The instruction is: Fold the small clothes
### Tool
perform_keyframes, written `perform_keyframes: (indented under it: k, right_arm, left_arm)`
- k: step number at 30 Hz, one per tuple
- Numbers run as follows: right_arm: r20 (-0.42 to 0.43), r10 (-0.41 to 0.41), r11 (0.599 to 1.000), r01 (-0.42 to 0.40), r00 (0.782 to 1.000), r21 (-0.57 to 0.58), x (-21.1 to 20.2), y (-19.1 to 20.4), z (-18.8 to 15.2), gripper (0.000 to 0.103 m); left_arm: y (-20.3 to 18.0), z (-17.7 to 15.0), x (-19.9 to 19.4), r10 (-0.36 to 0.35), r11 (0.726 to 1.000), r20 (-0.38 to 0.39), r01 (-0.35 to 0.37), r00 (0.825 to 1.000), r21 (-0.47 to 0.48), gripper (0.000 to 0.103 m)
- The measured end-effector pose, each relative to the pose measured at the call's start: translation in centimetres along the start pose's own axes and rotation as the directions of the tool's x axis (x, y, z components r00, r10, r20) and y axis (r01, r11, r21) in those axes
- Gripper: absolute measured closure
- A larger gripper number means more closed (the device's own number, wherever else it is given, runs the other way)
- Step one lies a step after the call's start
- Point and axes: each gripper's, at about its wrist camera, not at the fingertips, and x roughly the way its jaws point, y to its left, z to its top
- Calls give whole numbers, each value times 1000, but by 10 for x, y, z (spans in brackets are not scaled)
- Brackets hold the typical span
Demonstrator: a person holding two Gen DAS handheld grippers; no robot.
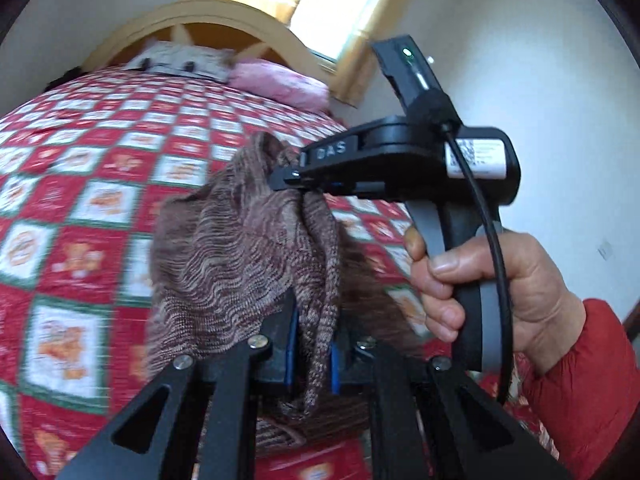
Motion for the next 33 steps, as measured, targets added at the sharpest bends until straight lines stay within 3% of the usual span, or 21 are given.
perform_keyframes:
  k: [6,11,17,20,21,22,23,25,26,28,31,33]
  right_arm:
    - [6,-24,998,24,1000,49,-16,-64,-24,90]
    - [3,-6,991,5,1000,135,-10,-106,-52,90]
    - [39,54,966,-62,998,250,-2,-138,-80,90]
    - [70,91,941,-109,993,320,0,-151,-93,84]
    - [84,96,933,-119,992,341,-5,-156,-97,78]
    - [87,70,926,-98,994,366,-13,-160,-101,70]
    - [88,32,923,-64,996,380,-22,-163,-105,68]
    - [96,-85,931,45,992,361,-48,-160,-114,68]
    - [106,-115,937,72,988,341,-60,-156,-118,68]
    - [137,-95,944,45,986,328,-83,-144,-129,66]
    - [176,-40,955,-14,984,297,-105,-116,-145,51]
    - [179,-41,969,-5,983,247,-110,-95,-155,50]
  left_arm:
    - [-48,-15,41,-32,996,-97,39,995,75,90]
    - [-68,-35,69,1,992,-174,20,985,122,90]
    - [-84,-51,72,68,972,-179,-24,982,236,89]
    - [-91,-56,64,62,952,-214,7,975,307,76]
    - [-92,-60,54,48,944,-222,28,974,328,68]
    - [-92,-63,41,36,937,-219,43,975,346,56]
    - [-88,-64,26,26,934,-208,51,978,355,49]
    - [-71,-63,-4,-8,942,-178,67,984,329,23]
    - [-62,-63,-16,-23,950,-162,72,986,304,20]
    - [-43,-60,-38,-29,968,-120,58,992,245,18]
    - [-15,-50,-50,60,985,-70,-48,996,166,18]
    - [-2,-46,-47,129,986,-84,-119,988,118,18]
